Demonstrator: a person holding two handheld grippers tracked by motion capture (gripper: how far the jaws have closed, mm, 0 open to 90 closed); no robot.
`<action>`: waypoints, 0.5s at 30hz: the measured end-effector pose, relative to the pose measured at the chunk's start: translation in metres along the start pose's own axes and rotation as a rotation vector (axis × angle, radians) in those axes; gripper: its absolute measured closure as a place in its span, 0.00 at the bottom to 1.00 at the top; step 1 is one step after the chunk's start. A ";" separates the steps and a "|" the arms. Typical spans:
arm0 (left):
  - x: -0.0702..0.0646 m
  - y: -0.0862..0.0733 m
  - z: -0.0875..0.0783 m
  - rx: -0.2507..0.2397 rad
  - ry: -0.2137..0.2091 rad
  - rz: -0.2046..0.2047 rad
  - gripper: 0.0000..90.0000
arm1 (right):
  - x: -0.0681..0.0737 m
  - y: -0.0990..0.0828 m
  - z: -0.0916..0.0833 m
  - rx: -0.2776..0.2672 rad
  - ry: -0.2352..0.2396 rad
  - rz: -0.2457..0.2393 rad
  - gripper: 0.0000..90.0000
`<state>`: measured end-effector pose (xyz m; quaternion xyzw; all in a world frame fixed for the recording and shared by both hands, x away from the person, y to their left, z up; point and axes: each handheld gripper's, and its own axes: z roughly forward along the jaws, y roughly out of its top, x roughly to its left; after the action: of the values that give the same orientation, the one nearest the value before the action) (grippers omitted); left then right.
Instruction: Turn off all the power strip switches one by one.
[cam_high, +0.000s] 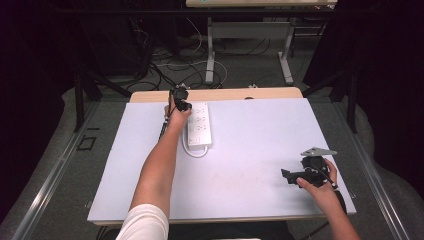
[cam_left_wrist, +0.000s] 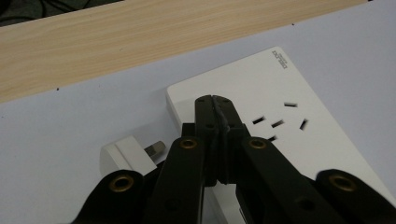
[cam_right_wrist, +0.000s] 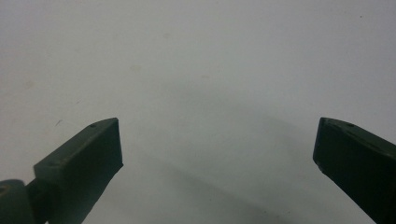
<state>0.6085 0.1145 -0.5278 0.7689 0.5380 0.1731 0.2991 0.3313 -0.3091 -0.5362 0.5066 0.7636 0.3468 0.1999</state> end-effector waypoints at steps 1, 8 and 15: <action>0.000 -0.001 0.000 -0.002 -0.002 -0.010 1.00 | 0.000 0.000 0.000 0.000 -0.001 0.001 0.01; 0.000 -0.001 -0.002 0.009 -0.005 -0.031 1.00 | 0.000 -0.001 -0.001 0.004 -0.004 0.004 0.01; -0.003 -0.001 -0.011 0.036 -0.013 -0.008 1.00 | 0.001 -0.001 0.000 0.001 -0.002 -0.005 0.01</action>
<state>0.6002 0.1154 -0.5200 0.7732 0.5420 0.1572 0.2894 0.3301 -0.3082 -0.5363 0.5051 0.7650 0.3453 0.2012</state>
